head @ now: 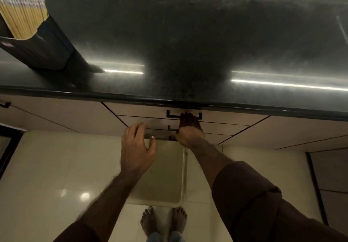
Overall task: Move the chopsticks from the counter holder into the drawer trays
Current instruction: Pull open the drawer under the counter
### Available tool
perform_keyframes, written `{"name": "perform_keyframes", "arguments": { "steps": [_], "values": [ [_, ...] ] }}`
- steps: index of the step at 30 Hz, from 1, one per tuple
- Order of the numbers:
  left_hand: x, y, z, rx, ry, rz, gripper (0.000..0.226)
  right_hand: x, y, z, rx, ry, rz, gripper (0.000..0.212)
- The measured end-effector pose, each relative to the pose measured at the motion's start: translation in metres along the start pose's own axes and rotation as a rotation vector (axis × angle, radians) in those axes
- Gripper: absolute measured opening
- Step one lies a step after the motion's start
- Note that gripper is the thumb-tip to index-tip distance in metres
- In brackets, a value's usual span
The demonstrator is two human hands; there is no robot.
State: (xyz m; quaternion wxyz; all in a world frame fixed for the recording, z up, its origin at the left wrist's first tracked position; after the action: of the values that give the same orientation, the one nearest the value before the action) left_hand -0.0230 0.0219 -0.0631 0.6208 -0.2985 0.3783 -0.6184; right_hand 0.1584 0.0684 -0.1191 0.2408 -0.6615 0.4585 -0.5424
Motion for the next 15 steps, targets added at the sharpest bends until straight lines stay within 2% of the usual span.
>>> {"name": "perform_keyframes", "arguments": {
  "steps": [11, 15],
  "values": [
    [0.000, 0.004, 0.014, 0.000, 0.026, -0.006, 0.045, -0.007, 0.000, -0.001, 0.012, 0.013, 0.046, 0.072],
    [0.009, 0.001, 0.013, -0.010, 0.043, -0.016, 0.050, 0.004, 0.008, -0.004, 0.046, 0.011, 0.075, 0.063]
  ]
}}
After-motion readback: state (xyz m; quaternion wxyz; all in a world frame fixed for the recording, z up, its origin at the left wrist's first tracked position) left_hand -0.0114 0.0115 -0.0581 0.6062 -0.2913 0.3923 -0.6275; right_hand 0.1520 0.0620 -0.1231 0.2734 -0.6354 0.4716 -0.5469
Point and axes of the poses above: each hand's wrist, its own x-axis away from the middle knuckle, its own y-axis out of the palm, z = x × y, the point moved 1 cm from there along -x, towards the middle knuckle, and after that the axes turned 1 degree about -y, right-handed, at the moved point
